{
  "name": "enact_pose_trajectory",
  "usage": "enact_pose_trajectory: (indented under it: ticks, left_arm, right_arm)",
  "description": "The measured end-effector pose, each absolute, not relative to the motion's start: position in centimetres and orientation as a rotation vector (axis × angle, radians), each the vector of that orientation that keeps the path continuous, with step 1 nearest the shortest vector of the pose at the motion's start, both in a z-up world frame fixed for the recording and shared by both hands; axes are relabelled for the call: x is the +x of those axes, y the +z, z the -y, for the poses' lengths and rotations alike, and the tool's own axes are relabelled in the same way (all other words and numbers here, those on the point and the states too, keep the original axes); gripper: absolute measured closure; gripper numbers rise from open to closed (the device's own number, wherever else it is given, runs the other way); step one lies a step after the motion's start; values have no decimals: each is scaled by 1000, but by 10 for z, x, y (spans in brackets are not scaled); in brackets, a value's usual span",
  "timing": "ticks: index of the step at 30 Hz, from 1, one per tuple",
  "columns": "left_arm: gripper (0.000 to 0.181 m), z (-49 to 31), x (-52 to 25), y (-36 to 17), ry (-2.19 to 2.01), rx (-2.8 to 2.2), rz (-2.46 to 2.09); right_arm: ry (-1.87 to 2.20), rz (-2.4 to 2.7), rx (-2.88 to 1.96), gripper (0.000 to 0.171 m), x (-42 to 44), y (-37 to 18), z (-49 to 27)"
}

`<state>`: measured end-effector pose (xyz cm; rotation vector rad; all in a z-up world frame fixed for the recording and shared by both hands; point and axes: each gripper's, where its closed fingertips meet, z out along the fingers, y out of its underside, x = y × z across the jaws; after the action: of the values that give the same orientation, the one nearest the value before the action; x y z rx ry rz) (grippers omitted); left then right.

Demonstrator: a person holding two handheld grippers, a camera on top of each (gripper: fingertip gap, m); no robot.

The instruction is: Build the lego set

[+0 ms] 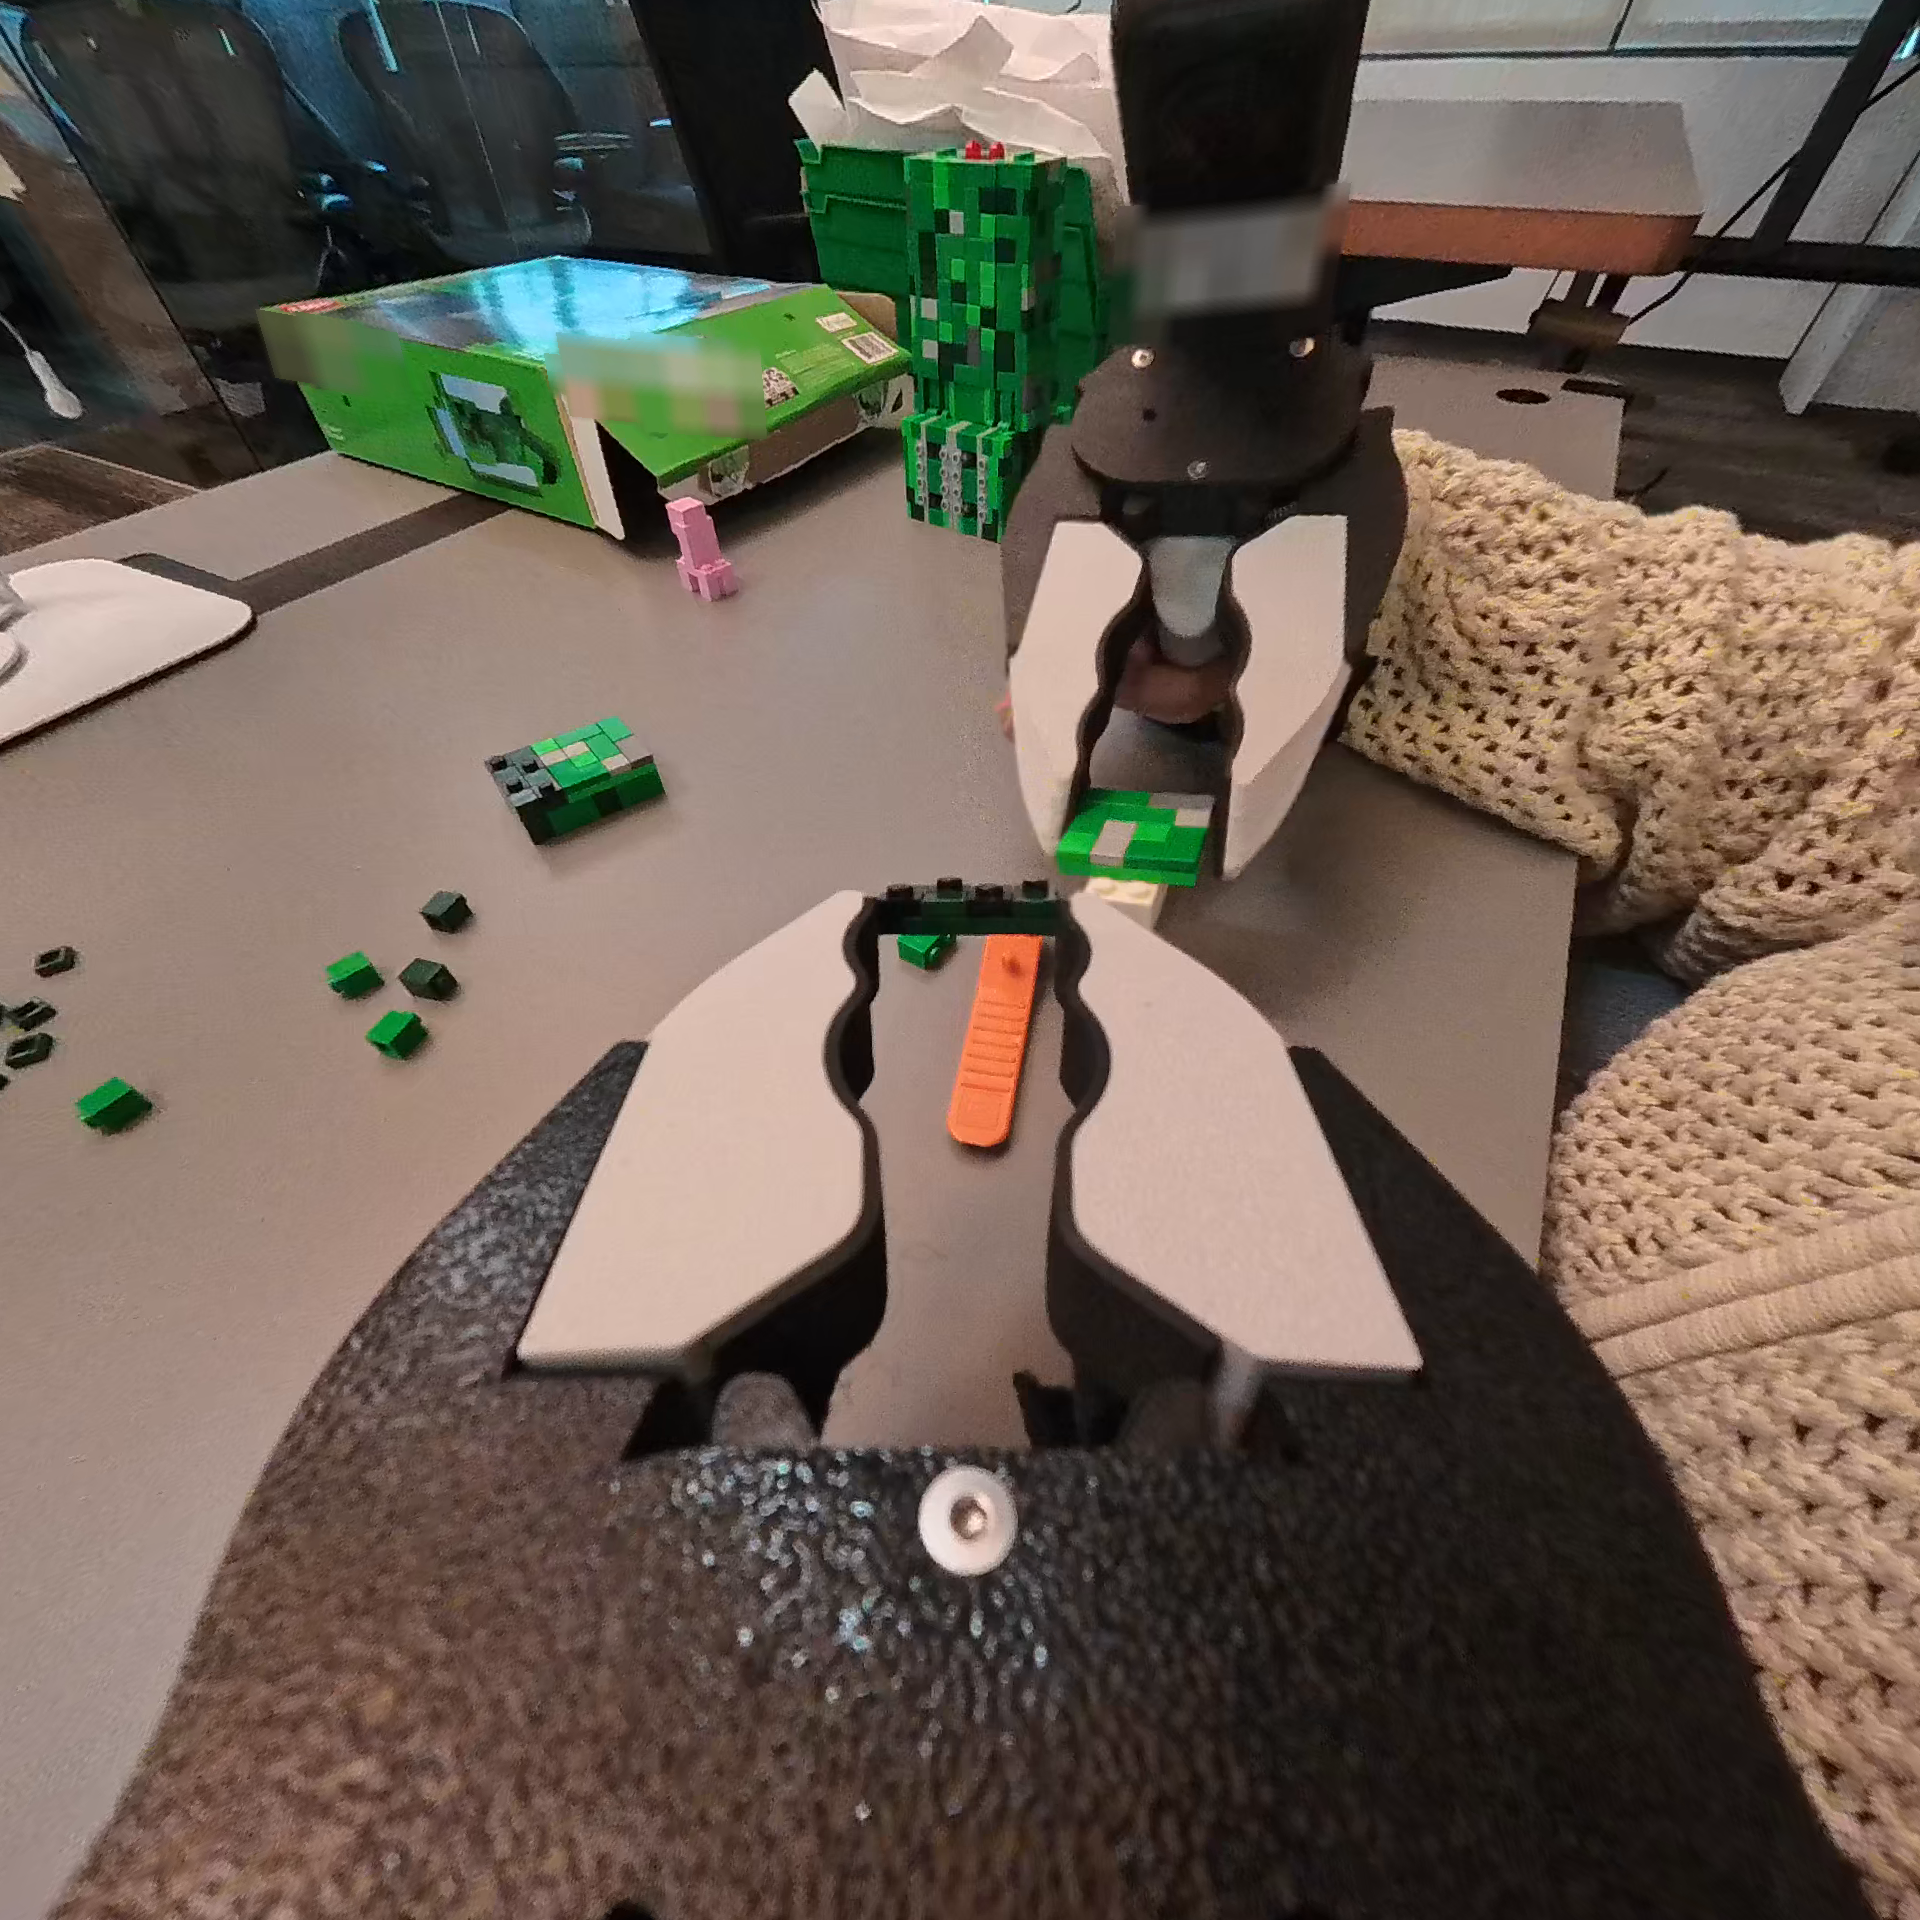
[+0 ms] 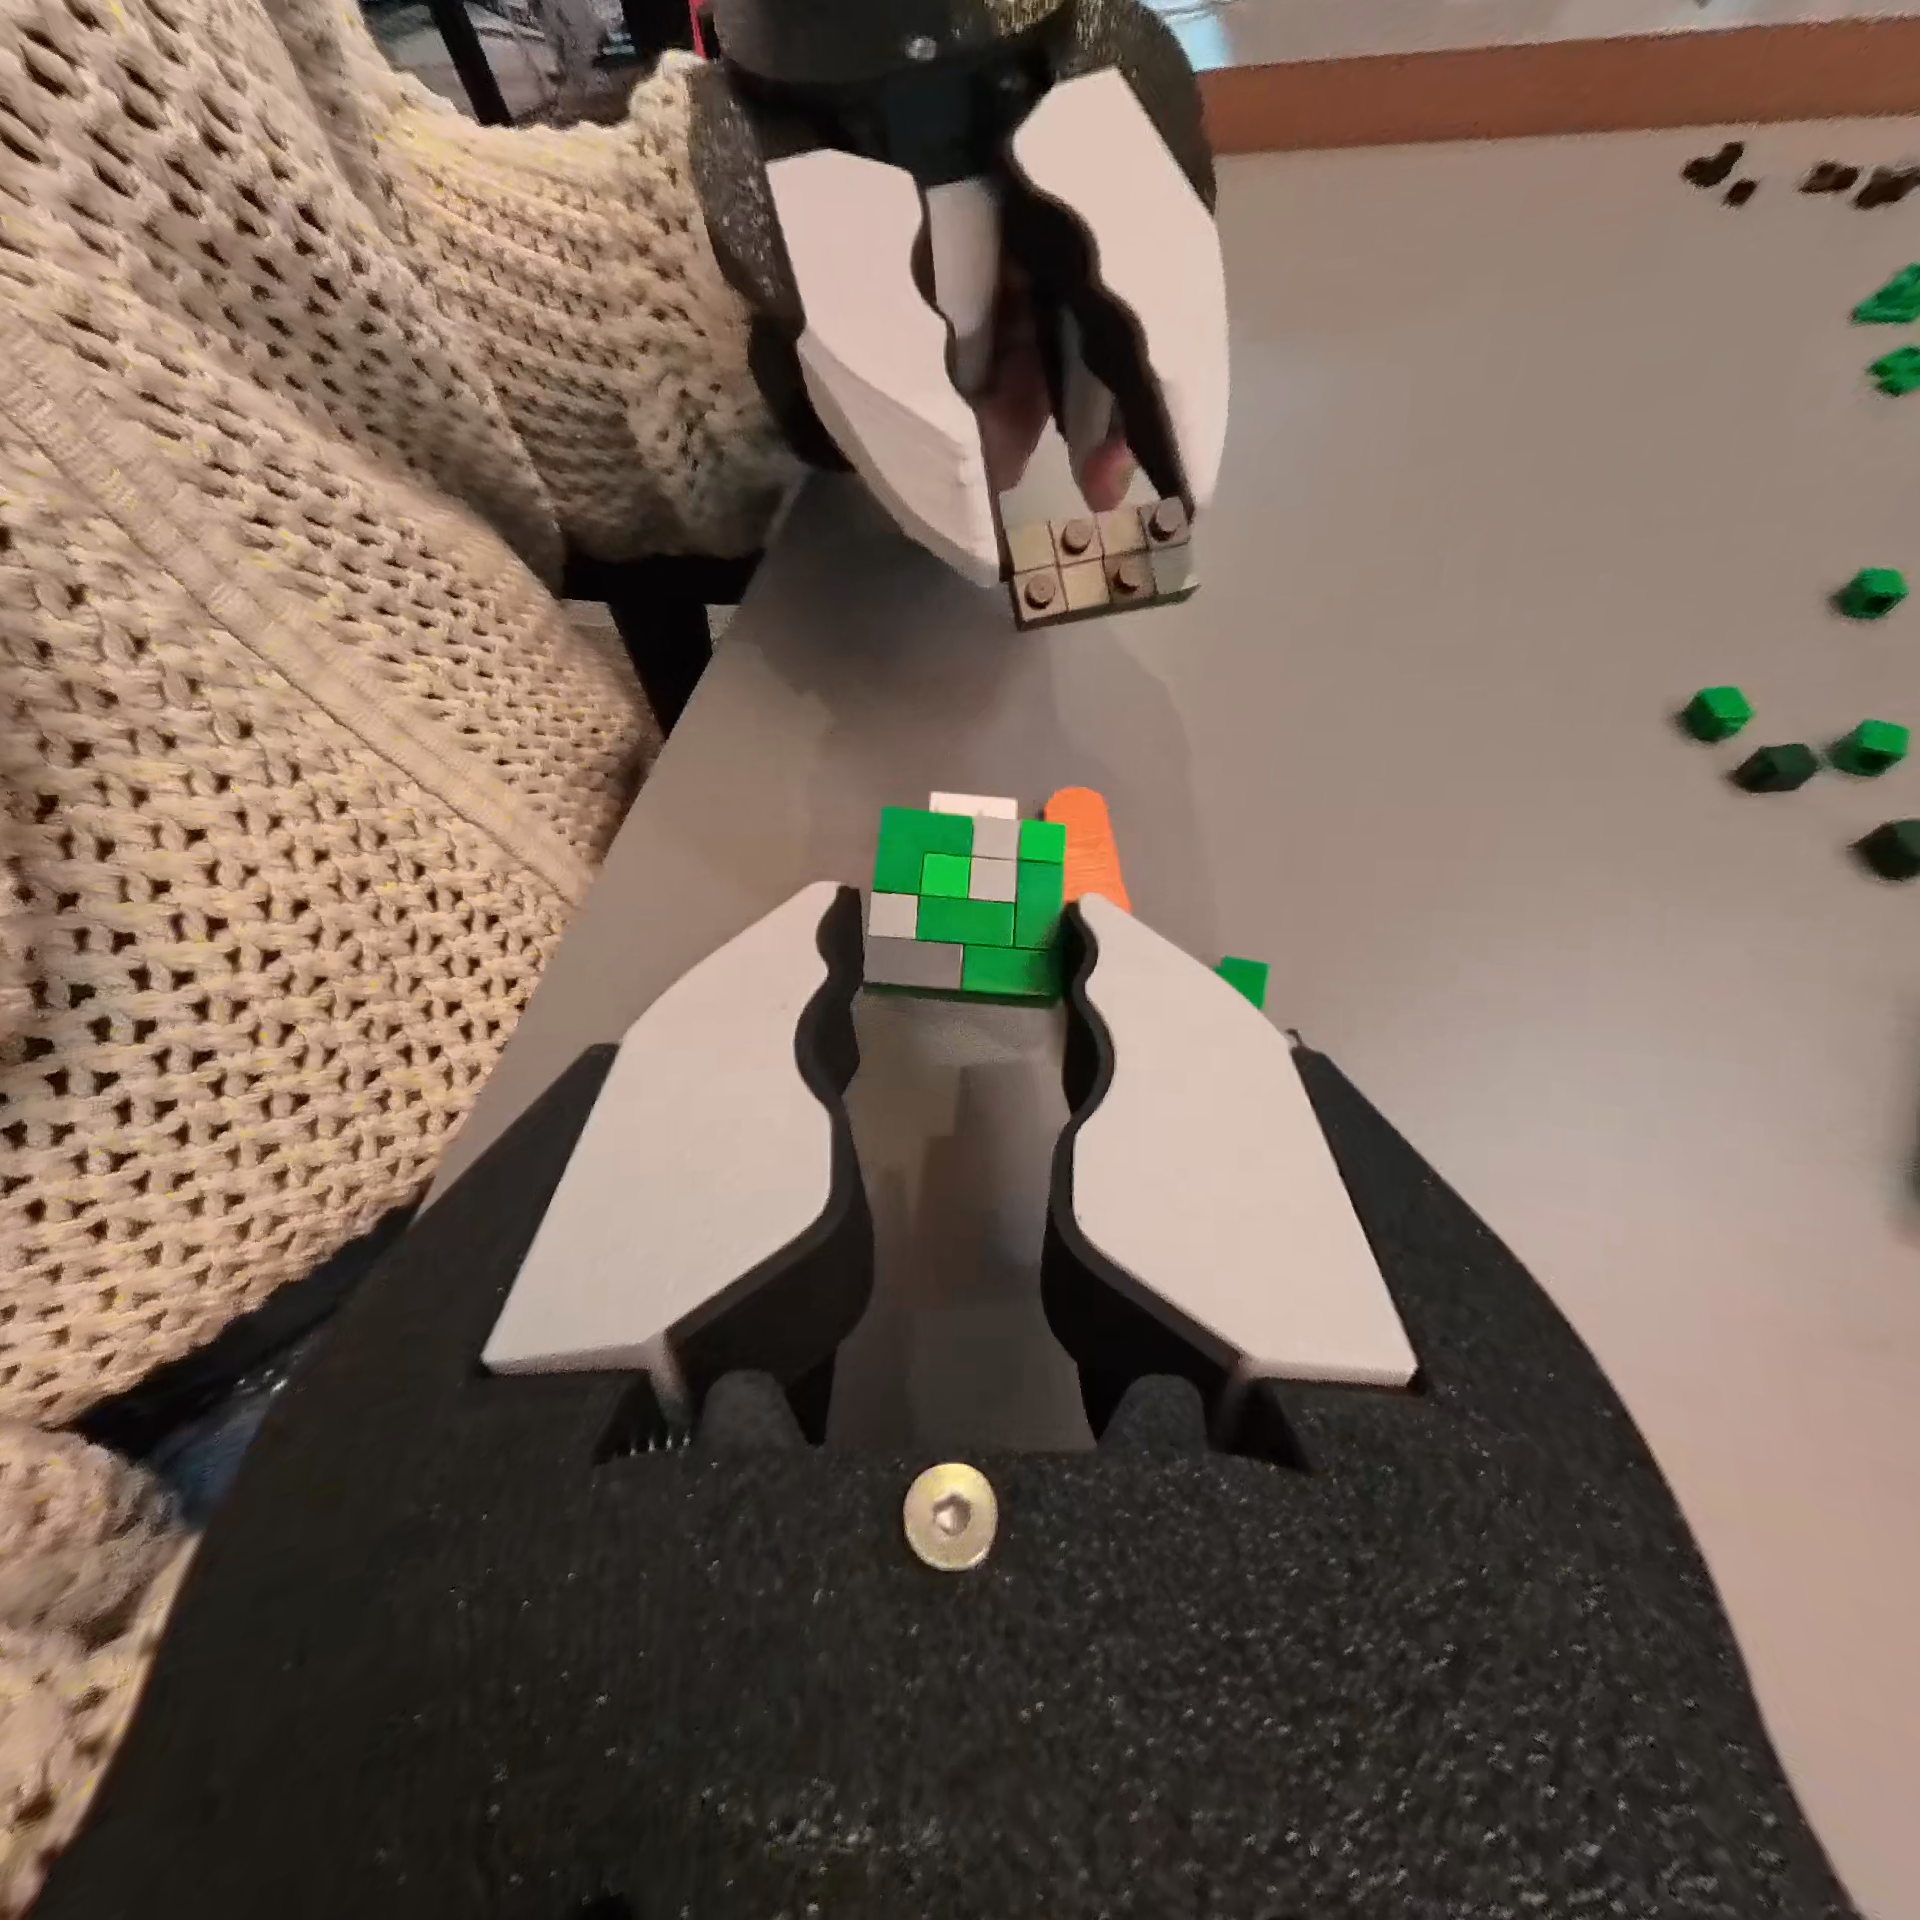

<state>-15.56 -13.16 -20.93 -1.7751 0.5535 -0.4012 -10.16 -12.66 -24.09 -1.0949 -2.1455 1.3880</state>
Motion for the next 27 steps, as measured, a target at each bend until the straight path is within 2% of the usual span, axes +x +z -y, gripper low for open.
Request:
enact_pose_trajectory:
  ticks: [11,20,27]
  left_arm:
    - [148,133,-155,-209,-425,-1785,-537]
    - [148,133,-153,-213,-440,-1797,-538]
    - [148,135,-148,-217,-474,-1807,-562]
  right_arm:
    - [1139,2227,-1192,135,-105,-272,112]
    - [976,2144,-1206,135,-115,-275,90]
    - [1025,2105,-1087,135,-125,-263,103]
